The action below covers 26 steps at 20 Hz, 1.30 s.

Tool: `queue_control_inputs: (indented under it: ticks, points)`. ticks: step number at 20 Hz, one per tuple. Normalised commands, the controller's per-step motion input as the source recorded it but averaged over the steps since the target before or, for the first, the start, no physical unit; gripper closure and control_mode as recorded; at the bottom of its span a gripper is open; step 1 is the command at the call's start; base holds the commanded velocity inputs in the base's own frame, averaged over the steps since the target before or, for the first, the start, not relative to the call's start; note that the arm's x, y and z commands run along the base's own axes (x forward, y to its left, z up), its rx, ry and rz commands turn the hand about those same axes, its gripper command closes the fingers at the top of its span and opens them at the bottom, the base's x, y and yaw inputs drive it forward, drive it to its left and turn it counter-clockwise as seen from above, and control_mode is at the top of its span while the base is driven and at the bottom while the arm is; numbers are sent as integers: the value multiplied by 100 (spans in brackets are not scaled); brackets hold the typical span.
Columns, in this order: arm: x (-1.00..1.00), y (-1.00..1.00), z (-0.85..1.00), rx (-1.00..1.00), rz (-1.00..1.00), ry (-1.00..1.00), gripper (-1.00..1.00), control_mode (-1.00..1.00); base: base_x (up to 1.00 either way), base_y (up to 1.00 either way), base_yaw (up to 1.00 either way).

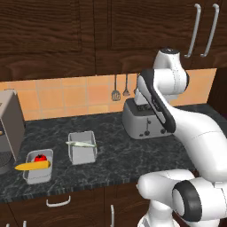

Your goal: Take the meat container that has the fish and place it on the second highest rack of the freezer. Then take the vegetable container that has the corn and tomato and place it on the highest rack of the freezer.

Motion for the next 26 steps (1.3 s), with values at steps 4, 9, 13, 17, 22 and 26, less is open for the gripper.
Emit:
queue_control_inputs:
  ticks: [4,9,13,17,22,26]
  points:
    - [-32,2,-1,4,0,0,-100,-100,0,0,0]
    - [-81,65,-32,15,-11,0,-100,-100,0,0,0]
    - [-40,100,-58,12,-41,3,-100,-100,0,0,0]
    - [-23,100,-64,12,-44,16,-100,-100,0,0,0]
    - [4,91,-49,8,-41,18,-100,-100,0,0,0]
    - [49,44,-26,1,-15,16,-100,-100,0,0,0]
